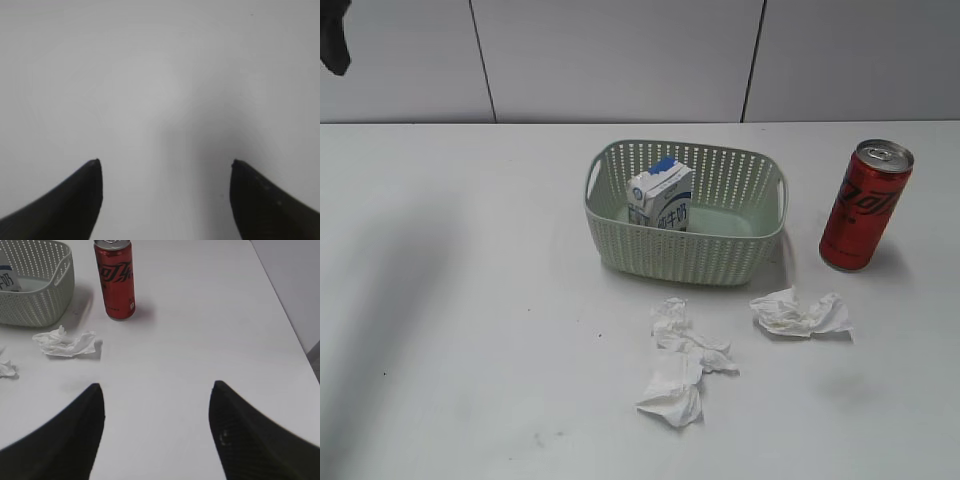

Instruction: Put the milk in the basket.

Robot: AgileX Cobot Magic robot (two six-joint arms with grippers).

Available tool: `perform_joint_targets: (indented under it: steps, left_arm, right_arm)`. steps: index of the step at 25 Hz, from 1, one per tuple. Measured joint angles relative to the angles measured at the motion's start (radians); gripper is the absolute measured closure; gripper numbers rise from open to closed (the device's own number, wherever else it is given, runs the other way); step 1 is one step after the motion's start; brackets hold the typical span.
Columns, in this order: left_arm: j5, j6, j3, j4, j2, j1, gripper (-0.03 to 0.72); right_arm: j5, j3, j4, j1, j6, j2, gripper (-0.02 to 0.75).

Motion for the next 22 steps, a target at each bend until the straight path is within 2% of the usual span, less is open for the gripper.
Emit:
perform_joint_targets:
  steps: [2,5,10,16,22]
  left_arm:
    - [0.000,-0.005,0.000,-0.022,-0.023,0.025,0.100]
    - [0.000,-0.007,0.015,-0.041,-0.076,0.025,0.100]
    - [-0.001,-0.008,0.156,-0.057,-0.186,0.024,0.100]
    - [-0.005,-0.008,0.485,-0.058,-0.351,0.024,0.100]
    - [-0.125,-0.008,0.886,-0.087,-0.584,0.024,0.100]
  right_arm:
    - [0.000,0.000,0.000,0.000,0.000,0.000,0.227]
    - [0.000,0.000,0.000,0.000,0.000,0.000,0.227]
    - [0.000,0.000,0.000,0.000,0.000,0.000,0.227]
    - [0.000,0.000,0.000,0.000,0.000,0.000,0.227]
    - [0.000,0.000,0.000,0.000,0.000,0.000,0.227]
